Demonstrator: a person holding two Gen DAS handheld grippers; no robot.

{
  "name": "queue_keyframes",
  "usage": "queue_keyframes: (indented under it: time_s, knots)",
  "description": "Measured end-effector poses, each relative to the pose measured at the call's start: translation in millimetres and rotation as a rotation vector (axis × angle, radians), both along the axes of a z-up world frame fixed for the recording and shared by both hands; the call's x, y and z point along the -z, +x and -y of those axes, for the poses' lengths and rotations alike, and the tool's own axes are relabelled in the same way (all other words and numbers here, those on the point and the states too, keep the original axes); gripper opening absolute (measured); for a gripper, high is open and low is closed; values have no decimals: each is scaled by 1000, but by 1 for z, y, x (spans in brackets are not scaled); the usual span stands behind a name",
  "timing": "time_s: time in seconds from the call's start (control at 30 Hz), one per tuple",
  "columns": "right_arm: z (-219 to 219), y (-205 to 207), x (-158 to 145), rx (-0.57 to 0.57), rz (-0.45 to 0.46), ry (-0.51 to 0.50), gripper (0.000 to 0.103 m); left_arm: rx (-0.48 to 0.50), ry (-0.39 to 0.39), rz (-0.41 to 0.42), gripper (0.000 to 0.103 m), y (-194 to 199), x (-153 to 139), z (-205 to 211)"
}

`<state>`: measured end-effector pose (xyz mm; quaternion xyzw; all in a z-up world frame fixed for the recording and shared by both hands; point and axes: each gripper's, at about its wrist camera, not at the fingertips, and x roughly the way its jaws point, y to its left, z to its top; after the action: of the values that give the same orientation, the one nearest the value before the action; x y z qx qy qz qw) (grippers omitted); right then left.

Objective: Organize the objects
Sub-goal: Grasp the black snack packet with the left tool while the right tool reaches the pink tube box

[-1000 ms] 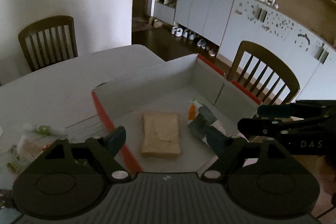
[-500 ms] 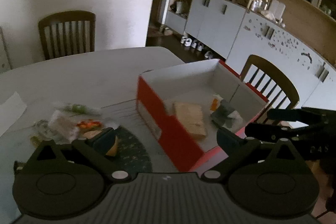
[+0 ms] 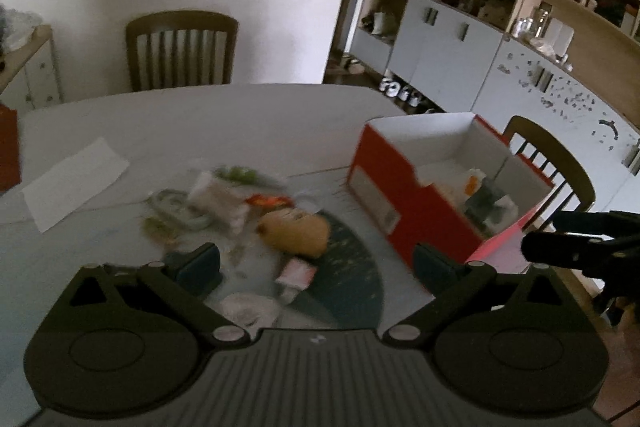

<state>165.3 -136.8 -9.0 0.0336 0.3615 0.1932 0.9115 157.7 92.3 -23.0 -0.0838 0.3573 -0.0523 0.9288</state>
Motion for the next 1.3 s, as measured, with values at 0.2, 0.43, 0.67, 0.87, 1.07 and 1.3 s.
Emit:
queue_keyframes:
  time_s: [0.2, 0.43, 0.67, 0.87, 1.07, 1.3]
  knots:
    - [-24, -7, 6, -5, -17, -16, 103, -42, 14, -4, 103, -17, 12, -32]
    - [-51, -6, 19, -11, -35, -73, 102, -67, 81, -15, 103, -27, 27, -61]
    - [-72, 5, 35, -16, -61, -117, 102, -125, 151, -41, 103, -23, 51, -89]
    - [-92, 22, 50, -16, -79, -154, 101, -152, 184, -65, 103, -9, 72, -106]
    - [-115, 42, 66, -3, -116, -164, 100, -147, 199, -81, 103, 10, 85, -111]
    - [-137, 65, 89, 37, -195, -173, 94, -168, 213, -112, 103, 31, 99, -117]
